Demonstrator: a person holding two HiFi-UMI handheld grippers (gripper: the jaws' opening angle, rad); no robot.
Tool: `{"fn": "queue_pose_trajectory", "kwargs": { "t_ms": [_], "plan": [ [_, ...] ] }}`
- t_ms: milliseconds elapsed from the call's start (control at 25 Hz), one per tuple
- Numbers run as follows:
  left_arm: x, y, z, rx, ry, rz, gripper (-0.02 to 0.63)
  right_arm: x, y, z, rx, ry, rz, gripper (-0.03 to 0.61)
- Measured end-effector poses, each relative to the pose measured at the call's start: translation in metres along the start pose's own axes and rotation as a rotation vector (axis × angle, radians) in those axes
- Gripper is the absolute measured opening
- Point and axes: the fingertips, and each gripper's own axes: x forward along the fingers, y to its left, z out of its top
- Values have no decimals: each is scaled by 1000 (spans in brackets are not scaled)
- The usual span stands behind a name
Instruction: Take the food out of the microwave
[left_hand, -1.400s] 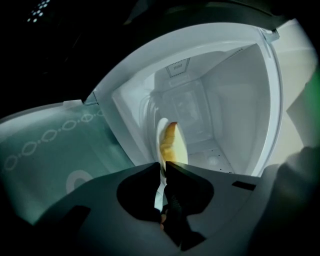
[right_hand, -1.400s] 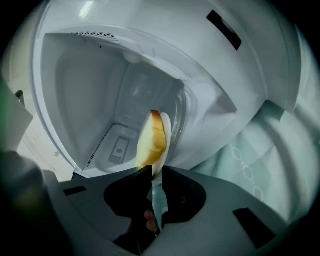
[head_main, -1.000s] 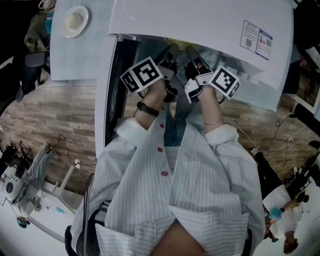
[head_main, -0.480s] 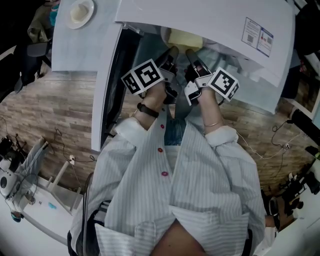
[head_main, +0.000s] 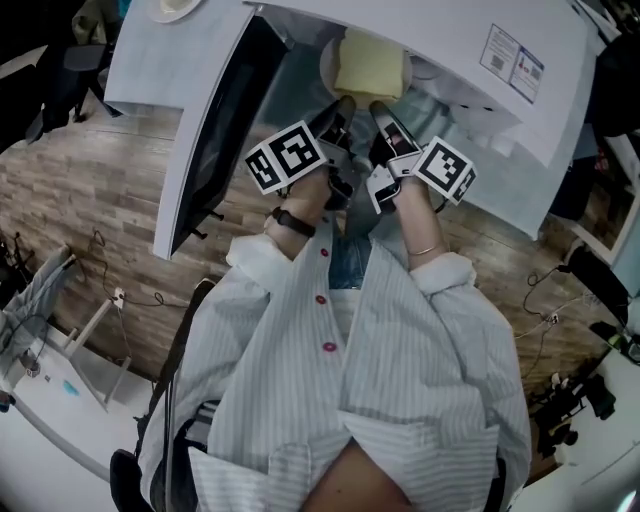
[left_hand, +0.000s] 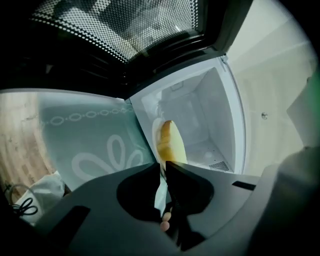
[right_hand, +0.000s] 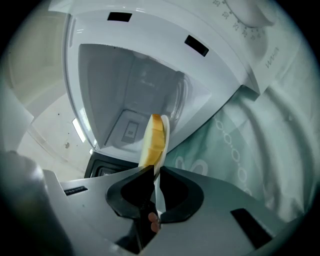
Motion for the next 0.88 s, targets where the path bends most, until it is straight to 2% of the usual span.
{"fn": "queue_pose_trajectory", "kwargs": {
  "t_ms": [360,760,880],
  "plan": [
    [-25,-2,-18,-8,-85,18,43,-18,4,-17,-30,80,40,58],
    [-61,-28,-31,-13,-203,9,43,-48,28,-29,-74,154,101,60],
    [-72,-40,-37,-10,-236,-2,43,-59,41,-29,-102,168,149,60]
  ]
}}
